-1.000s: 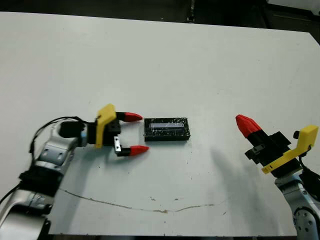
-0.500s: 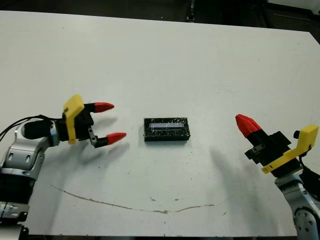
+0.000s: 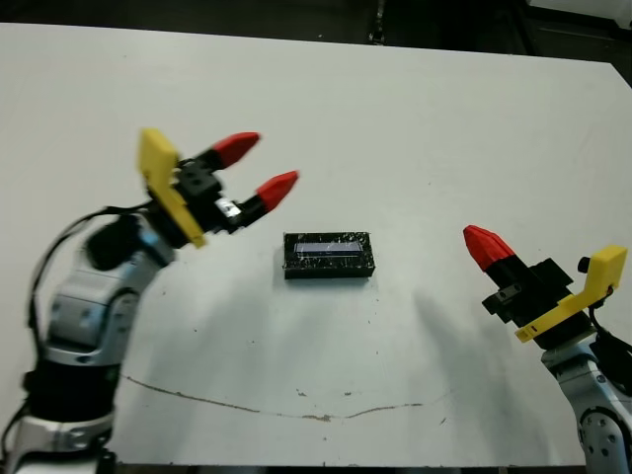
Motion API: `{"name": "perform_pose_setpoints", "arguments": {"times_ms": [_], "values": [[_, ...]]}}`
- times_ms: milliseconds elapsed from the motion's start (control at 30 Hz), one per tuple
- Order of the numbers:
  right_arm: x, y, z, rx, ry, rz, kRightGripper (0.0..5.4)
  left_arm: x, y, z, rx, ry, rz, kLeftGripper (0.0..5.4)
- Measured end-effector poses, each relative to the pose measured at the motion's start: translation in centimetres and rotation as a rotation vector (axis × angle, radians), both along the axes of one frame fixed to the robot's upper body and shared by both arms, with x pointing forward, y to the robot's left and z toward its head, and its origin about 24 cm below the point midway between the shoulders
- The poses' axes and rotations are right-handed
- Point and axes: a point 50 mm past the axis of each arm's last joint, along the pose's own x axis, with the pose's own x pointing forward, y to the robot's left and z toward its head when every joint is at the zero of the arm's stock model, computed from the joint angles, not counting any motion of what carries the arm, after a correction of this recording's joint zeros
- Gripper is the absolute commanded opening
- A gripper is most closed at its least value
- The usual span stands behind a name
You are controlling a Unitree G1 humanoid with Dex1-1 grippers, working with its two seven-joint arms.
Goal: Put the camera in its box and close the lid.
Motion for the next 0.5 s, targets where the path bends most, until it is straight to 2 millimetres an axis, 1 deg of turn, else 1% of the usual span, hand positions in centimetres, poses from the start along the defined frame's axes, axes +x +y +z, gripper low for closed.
{"name": "perform_pose_setpoints", "arguments": {"times_ms": [167, 300, 500], "values": [[-0.1, -0.1, 0.1, -0.005, -0.001, -0.026, 0.00, 0.1, -2.7, -0.9, 0.033, 0.012, 0.045, 2.13], [-0.1, 0.0, 0.1, -0.008, 0.000, -0.026, 0.00, 0.8, -3.6, -2.2, 0.113, 0.051, 0.069, 1.48], [0.0, 0.2, 0.0, -0.016, 0.003, -0.018, 0.00, 1.6, -4.5, -4.4, 0.207, 0.166, 0.066, 0.58]]}}
